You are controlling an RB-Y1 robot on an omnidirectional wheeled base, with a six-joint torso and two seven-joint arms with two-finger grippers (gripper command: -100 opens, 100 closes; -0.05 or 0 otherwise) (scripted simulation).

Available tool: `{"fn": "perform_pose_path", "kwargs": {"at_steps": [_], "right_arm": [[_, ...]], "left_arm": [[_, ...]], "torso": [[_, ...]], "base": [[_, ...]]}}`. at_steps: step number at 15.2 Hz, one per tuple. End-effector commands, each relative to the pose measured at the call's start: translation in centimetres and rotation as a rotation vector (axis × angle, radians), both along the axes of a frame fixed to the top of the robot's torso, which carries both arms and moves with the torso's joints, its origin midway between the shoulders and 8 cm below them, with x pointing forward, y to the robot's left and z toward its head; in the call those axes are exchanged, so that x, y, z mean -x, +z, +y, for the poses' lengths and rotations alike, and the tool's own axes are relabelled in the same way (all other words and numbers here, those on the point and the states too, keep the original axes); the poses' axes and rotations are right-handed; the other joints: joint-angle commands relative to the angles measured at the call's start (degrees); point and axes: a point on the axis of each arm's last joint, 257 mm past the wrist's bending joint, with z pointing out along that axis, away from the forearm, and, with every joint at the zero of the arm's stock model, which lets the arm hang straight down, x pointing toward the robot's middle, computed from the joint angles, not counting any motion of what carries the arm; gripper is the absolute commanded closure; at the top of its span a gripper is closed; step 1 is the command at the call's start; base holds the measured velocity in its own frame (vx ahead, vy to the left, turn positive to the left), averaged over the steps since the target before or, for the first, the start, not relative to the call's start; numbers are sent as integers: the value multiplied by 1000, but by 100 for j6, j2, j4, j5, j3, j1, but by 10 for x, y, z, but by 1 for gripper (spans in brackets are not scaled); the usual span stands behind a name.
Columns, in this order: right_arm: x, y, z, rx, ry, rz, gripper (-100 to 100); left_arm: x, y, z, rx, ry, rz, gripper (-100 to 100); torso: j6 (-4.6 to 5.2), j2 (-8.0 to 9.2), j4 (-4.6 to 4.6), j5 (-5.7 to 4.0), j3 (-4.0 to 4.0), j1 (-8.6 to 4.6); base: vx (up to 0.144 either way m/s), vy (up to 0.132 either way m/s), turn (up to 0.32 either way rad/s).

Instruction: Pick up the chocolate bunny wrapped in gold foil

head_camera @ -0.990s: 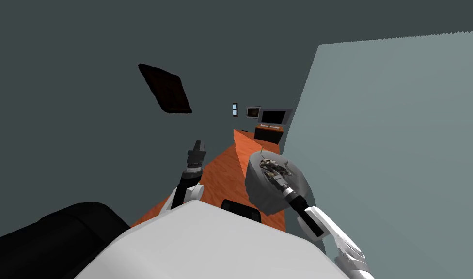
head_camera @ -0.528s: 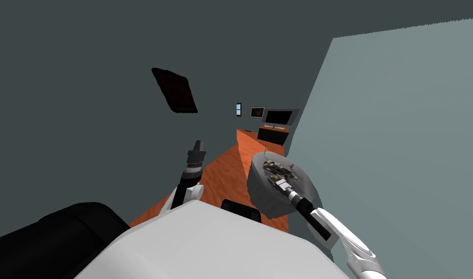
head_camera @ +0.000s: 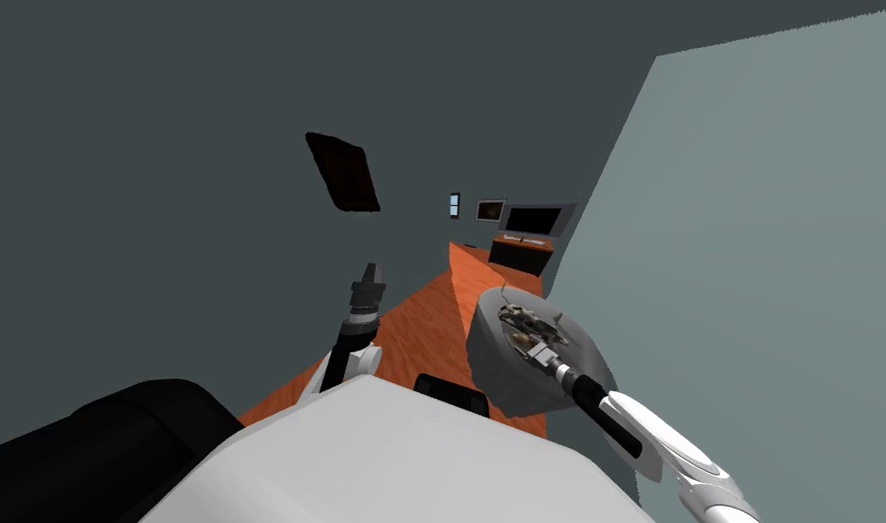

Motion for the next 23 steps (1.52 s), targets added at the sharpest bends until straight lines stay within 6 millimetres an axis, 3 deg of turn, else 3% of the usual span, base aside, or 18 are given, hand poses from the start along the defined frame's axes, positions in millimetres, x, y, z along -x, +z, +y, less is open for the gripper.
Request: {"fn": "perform_pose_path", "kwargs": {"at_steps": [1, 3, 4, 6, 7, 8, 10, 12, 15, 16, 23], "right_arm": [[3, -10, -25, 100, 21, 17, -100], [4, -11, -27, 101, 19, 19, -100], [7, -16, -45, 167, 31, 33, -100], [7, -16, -45, 167, 31, 33, -100], [9, -20, -63, 228, 42, 45, -100], [9, -20, -63, 228, 42, 45, -100], [15, -25, -95, 333, 60, 68, -100], [15, -25, -95, 333, 60, 68, -100], [20, -26, -128, 437, 79, 91, -100], [18, -26, -117, 400, 71, 84, -100], [36, -24, -118, 427, 156, 49, -100]], "left_arm": [[0, 0, 0, 0, 0, 0, 0], [0, 0, 0, 0, 0, 0, 0], [0, 0, 0, 0, 0, 0, 0], [0, 0, 0, 0, 0, 0, 0], [0, 0, 0, 0, 0, 0, 0], [0, 0, 0, 0, 0, 0, 0], [0, 0, 0, 0, 0, 0, 0], [0, 0, 0, 0, 0, 0, 0], [0, 0, 0, 0, 0, 0, 0], [0, 0, 0, 0, 0, 0, 0], [0, 0, 0, 0, 0, 0, 0]], "torso": [[0, 0, 0, 0, 0, 0], [1, -3, -2, -1, -3, -4], [5, -10, -5, -4, -8, -13], [11, -20, -10, -7, -15, -30], [14, -23, -12, -8, -18, -37], [14, -29, -15, -11, -22, -47], [20, -44, -22, -16, -33, -69], [23, -54, -24, -19, -39, -86], [22, -59, -26, -21, -42, -91], [23, -59, -26, -21, -43, -91], [28, -119, -40, -12, -77, -41]], "base": [[0, 4, 101], [-1, 4, 57], [-2, 9, 85], [-1, 4, 49], [0, 3, 70], [-2, 3, 82], [-2, 5, 115], [0, -4, 42], [2, -1, 75], [1, -2, 30], [129, 89, -168]]}}
